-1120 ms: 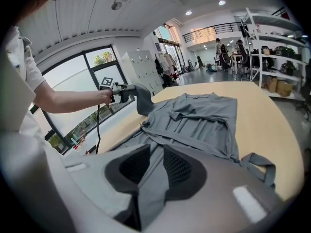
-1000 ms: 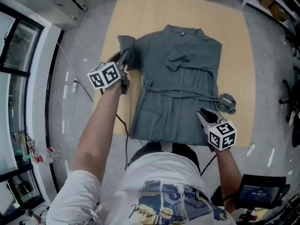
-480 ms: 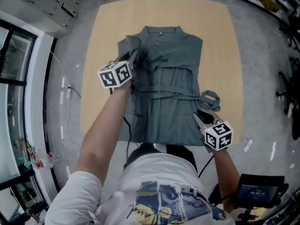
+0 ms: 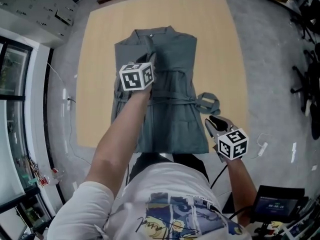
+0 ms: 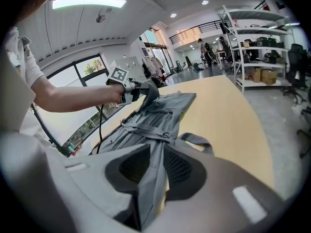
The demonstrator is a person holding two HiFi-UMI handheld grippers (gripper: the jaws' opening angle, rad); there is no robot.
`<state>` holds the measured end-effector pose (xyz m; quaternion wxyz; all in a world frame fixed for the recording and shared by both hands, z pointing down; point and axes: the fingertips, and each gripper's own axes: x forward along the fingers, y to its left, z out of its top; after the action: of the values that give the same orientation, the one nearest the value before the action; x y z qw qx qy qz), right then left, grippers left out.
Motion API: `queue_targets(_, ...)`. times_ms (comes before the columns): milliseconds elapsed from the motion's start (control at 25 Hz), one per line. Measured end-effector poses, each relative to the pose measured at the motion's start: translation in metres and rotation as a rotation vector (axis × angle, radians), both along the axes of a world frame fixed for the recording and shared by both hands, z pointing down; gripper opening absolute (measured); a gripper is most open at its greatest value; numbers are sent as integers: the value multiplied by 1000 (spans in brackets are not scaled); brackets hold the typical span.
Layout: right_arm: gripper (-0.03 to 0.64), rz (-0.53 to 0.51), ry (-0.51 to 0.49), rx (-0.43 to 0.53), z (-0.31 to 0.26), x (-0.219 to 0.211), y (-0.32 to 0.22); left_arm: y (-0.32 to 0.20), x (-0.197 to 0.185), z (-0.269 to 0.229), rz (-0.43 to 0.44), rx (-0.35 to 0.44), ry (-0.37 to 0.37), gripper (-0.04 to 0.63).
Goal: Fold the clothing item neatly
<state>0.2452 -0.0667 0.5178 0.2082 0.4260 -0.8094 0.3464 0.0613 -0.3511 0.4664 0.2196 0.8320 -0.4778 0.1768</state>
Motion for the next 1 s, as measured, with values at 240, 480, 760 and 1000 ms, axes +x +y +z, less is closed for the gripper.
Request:
queue_targets(240,76,41,1,-7,3,33,10,4,37,23,30,-30,-98,48)
queue_targets(480,75,80,-4,-9,5,53,16,4,54,52,56,-69,-220,52)
queue_targets(760,76,108,-8,-32,12,65,24,6,81,73,116,-123,-239,156)
queue_targets(1000,76,111,-14,-34,13,65,21,12,101,75,179,-128,-201,169)
